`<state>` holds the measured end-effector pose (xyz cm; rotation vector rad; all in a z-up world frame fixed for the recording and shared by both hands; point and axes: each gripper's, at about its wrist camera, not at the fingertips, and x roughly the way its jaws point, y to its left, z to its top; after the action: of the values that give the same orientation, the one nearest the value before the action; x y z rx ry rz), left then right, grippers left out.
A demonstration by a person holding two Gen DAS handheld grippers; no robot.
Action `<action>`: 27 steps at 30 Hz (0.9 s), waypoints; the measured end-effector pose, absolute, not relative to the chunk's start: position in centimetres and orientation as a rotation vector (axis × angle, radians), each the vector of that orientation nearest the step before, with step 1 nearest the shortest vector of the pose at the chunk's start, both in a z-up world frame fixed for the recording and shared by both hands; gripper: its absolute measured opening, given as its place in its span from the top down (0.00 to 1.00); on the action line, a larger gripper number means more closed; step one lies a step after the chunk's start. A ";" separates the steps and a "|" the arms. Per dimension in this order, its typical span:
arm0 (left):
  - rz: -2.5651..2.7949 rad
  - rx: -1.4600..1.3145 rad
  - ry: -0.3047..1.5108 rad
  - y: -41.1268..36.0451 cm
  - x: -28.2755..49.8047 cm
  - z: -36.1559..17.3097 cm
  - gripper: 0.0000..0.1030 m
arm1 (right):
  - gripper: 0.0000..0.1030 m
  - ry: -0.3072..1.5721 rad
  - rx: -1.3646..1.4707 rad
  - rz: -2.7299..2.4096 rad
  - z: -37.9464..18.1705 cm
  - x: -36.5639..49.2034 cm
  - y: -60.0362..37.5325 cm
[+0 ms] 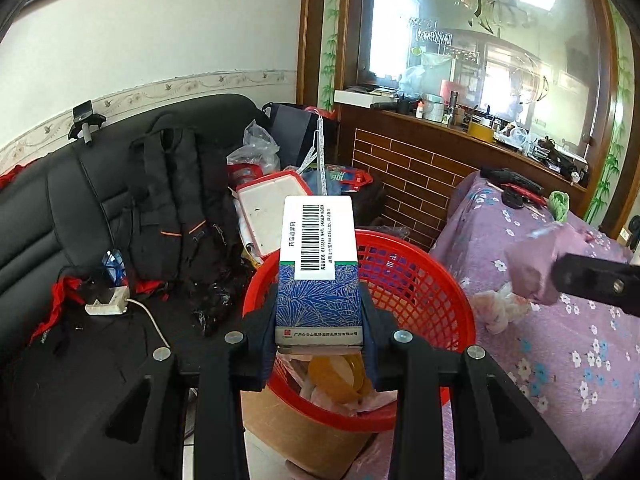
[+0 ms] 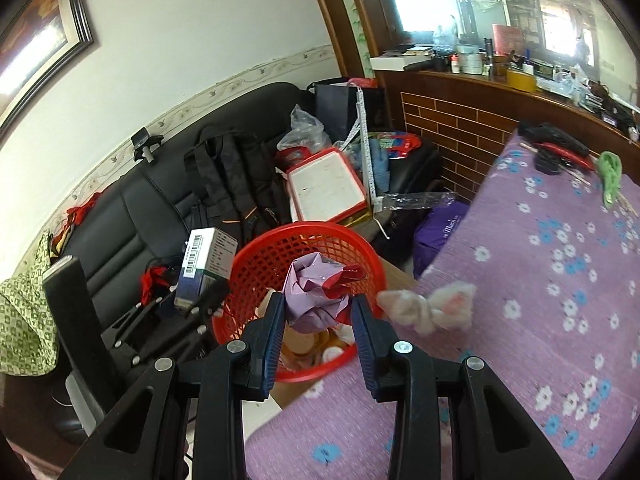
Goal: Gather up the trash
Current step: 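Open both grippers to drop the box and wrapper into the basket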
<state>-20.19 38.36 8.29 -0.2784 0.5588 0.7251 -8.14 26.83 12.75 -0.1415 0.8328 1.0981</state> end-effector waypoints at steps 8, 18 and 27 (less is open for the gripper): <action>0.726 -0.267 0.571 38.9 -19.5 8.2 0.68 | 0.63 0.851 -0.129 1.118 12.4 -7.2 29.2; 0.745 -0.266 0.596 39.7 -18.4 7.2 0.68 | 0.63 0.891 -0.127 1.114 10.7 -5.7 31.0; 0.753 -0.262 0.613 40.1 -17.6 6.3 0.68 | 0.62 0.923 -0.125 1.117 9.5 -4.4 32.2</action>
<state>-17.59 40.12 6.28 -0.2620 0.6134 0.7531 -4.41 32.23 9.49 -0.1254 0.9227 1.1167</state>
